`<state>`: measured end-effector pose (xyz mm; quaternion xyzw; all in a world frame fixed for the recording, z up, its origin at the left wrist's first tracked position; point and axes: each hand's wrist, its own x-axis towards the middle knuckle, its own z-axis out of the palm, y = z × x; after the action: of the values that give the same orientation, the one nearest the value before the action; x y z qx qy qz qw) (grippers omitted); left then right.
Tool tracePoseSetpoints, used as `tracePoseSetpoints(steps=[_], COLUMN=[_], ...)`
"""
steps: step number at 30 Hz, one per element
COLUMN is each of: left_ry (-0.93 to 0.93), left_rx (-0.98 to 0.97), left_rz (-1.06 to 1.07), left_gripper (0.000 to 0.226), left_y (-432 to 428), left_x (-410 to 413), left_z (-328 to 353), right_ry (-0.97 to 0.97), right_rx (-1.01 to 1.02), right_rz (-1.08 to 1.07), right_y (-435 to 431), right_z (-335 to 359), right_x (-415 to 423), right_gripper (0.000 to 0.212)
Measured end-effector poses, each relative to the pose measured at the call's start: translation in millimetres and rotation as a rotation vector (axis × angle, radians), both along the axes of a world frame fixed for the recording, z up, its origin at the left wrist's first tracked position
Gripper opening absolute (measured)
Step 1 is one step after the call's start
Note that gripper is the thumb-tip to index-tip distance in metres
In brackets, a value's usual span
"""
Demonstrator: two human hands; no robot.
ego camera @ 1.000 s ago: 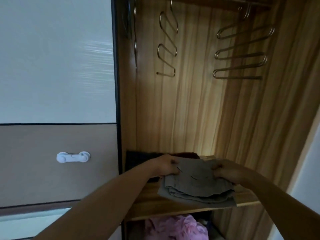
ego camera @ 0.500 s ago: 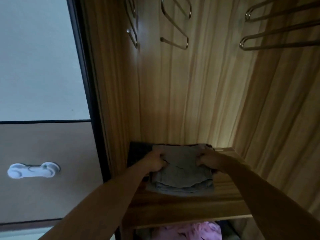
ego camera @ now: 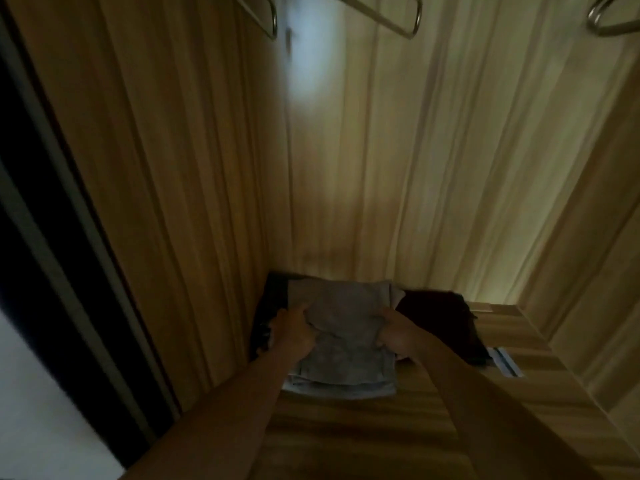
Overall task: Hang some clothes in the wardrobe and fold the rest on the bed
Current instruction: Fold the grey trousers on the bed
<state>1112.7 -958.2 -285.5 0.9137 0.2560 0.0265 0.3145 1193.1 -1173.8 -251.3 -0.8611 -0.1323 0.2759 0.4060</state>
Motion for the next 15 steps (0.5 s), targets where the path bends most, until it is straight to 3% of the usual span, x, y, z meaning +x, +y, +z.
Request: tracePoseSetpoints(steps=[2, 3, 7, 11, 13, 15], left_ry=[0.034, 0.041, 0.018, 0.096, 0.248, 0.368], left_rx=[0.023, 0.042, 0.131, 0.228, 0.283, 0.317], left_rz=[0.055, 0.080, 0.138, 0.163, 0.167, 0.119], left_gripper=[0.057, 0.058, 0.052, 0.054, 0.057, 0.062], left_y=[9, 13, 40, 65, 64, 56], left_x=[12, 18, 44, 70, 74, 71], left_z=[-7, -8, -7, -4, -18, -39], right_ry=[-0.010, -0.004, 0.037, 0.003, -0.050, -0.186], right_rx=[0.062, 0.089, 0.143, 0.156, 0.003, -0.312], right_rz=[0.031, 0.041, 0.047, 0.072, 0.181, 0.298], right_y=[9, 14, 43, 80, 91, 92], right_z=[-11, -13, -18, -30, -52, -88], right_x=[14, 21, 53, 81, 85, 85], right_gripper=[0.029, 0.031, 0.065, 0.073, 0.072, 0.069])
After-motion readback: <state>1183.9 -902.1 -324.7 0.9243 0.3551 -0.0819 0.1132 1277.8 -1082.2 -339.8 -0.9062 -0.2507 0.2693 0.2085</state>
